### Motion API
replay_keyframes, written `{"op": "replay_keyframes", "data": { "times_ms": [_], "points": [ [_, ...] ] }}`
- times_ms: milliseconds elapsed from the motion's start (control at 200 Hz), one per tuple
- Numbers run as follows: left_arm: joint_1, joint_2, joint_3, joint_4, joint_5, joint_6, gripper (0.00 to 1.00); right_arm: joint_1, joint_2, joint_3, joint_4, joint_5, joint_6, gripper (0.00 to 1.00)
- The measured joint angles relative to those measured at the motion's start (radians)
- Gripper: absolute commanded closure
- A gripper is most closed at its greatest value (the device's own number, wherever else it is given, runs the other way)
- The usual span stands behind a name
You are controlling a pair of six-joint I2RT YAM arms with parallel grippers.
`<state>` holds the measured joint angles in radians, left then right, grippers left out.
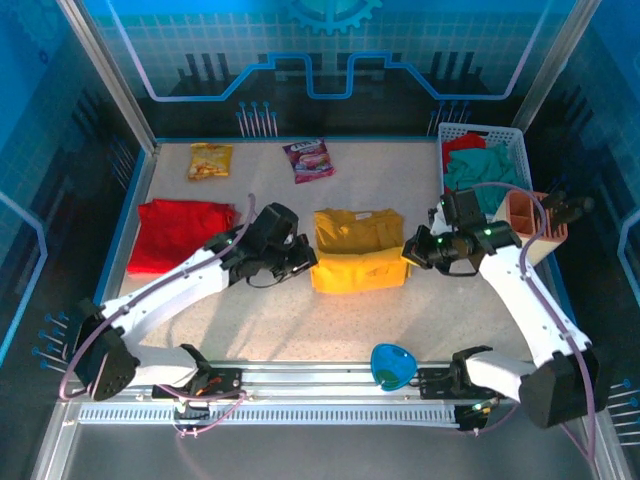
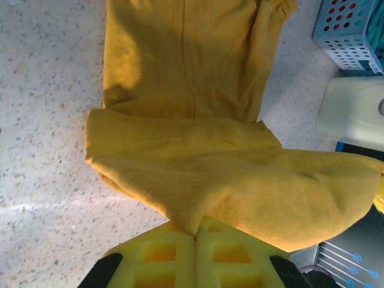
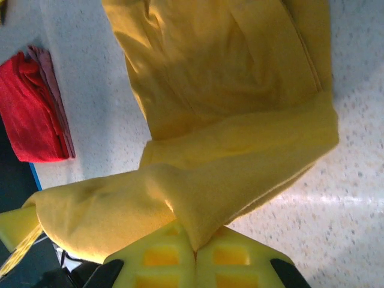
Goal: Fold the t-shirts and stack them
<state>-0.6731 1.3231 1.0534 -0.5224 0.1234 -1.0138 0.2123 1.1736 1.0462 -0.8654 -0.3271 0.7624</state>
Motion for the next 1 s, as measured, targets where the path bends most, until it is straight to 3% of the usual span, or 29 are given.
{"op": "replay_keyframes", "data": {
  "times_ms": [460, 1001],
  "points": [
    [0.129, 0.266, 0.235, 0.036, 0.103, 0.109, 1.00, -0.098, 0.270, 0.161, 0.095, -0.065, -0.050, 1.00],
    [0.181, 0.399, 0.292, 0.063, 0.128, 0.125, 1.00, -0.111, 0.505, 0.287, 0.152, -0.101, -0.087, 1.00]
  ]
}}
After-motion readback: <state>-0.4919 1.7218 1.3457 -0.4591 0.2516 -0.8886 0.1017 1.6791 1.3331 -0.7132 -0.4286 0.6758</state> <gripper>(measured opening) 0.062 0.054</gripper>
